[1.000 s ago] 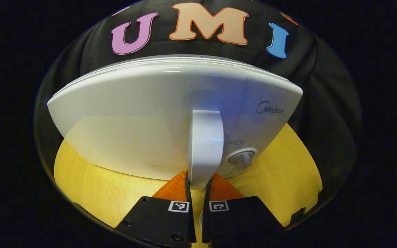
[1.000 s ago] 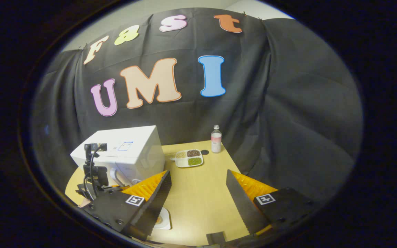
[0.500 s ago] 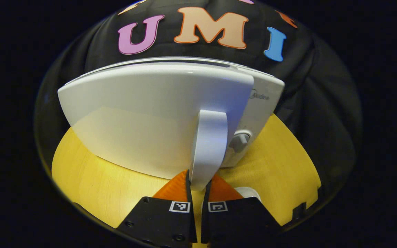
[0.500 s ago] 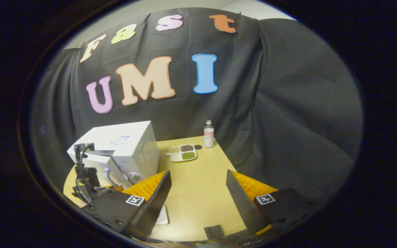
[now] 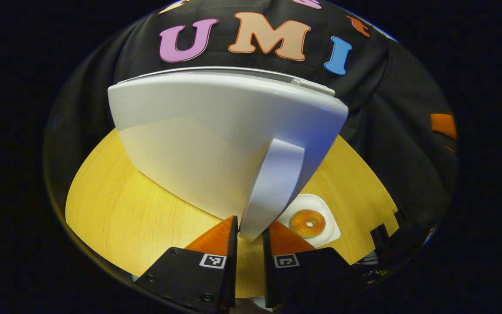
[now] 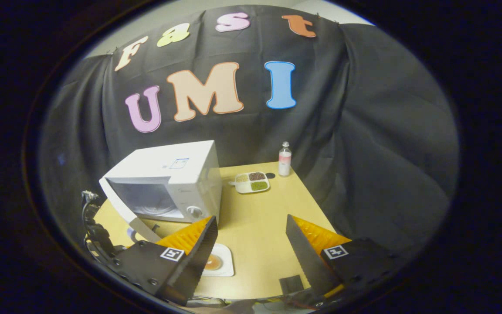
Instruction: Open the microwave oven with the left hand, put the food in, and close the microwave oven.
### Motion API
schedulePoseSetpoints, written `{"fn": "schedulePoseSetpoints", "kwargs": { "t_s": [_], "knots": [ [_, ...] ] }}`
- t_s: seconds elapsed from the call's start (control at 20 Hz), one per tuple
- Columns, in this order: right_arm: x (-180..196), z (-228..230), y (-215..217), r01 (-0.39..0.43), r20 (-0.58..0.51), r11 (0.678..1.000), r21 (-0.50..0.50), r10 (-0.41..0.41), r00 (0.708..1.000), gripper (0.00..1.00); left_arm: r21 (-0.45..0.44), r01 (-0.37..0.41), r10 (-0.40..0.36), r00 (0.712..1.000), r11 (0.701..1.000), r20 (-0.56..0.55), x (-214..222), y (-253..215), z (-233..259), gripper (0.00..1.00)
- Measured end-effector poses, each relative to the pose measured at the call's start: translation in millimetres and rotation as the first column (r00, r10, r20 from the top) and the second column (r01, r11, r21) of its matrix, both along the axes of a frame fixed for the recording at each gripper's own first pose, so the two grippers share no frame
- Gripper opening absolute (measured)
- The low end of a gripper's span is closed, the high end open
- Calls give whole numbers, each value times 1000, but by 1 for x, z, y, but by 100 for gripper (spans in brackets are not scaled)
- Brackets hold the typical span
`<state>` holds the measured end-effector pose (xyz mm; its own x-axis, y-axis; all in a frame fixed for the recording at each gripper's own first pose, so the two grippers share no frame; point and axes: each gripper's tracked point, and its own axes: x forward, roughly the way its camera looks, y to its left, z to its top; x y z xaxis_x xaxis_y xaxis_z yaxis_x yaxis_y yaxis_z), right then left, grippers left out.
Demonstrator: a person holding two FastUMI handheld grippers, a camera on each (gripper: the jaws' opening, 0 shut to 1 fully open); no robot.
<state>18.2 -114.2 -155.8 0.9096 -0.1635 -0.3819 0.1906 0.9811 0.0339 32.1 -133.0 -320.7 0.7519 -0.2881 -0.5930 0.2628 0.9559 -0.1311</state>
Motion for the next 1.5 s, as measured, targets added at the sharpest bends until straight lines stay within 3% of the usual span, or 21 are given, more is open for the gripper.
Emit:
{"fn": "schedulePoseSetpoints", "kwargs": {
  "t_s": [0.1, 0.25, 0.5, 0.55, 0.6, 0.75, 0.8, 1.05, 1.15, 1.2, 1.25, 1.35, 1.45, 1.5],
  "knots": [
    [-7, -5, 16, -11, -13, 1000, -3, 11, 1000, 94, -32, -17, 16, 1000, 999, -23, -8, 14, -2, 37],
    [-18, -15, 38, -21, -37, 1000, 2, 21, 999, 94, -25, -31, 31, 999, 999, -26, -24, 41, -3, 64],
    [-36, -27, 67, -14, -58, 1000, 0, 14, 998, 95, -62, -72, 70, 997, 995, -28, -46, 85, 1, 86],
    [-38, -30, 73, -13, -57, 1000, 2, 13, 998, 100, -76, -85, 82, 996, 994, -37, -51, 94, 1, 92],
    [-40, -34, 79, -12, -61, 1000, 2, 12, 998, 94, -90, -94, 90, 995, 992, -41, -56, 102, 0, 94],
    [-43, -50, 97, -21, -84, 1000, 3, 21, 996, 100, -86, -115, 112, 993, 990, -41, -69, 130, -1, 96],
    [-44, -57, 104, -27, -97, 1000, 9, 27, 995, 95, -75, -123, 120, 992, 990, -40, -75, 143, 0, 96],
    [-43, -97, 132, -46, -187, 995, 91, 63, 980, 100, -43, -196, 195, 980, 980, -38, -97, 204, 5, 96],
    [-40, -114, 137, -45, -229, 991, 123, 73, 971, 95, -33, -248, 247, 968, 968, -43, -107, 229, 6, 96],
    [-39, -120, 138, -43, -242, 990, 137, 76, 967, 100, -31, -276, 275, 961, 961, -41, -110, 241, 8, 96],
    [-37, -128, 139, -42, -261, 988, 150, 81, 962, 96, -31, -308, 306, 951, 951, -42, -113, 252, 10, 96],
    [-33, -144, 138, -37, -303, 985, 169, 88, 949, 100, -34, -371, 369, 928, 928, -46, -121, 272, 15, 96],
    [-23, -157, 138, -39, -338, 984, 176, 98, 936, 94, -39, -431, 429, 902, 901, -46, -126, 289, 20, 96],
    [-19, -163, 137, -42, -359, 983, 178, 105, 927, 99, -39, -460, 458, 888, 887, -44, -128, 294, 23, 96]
  ]
}}
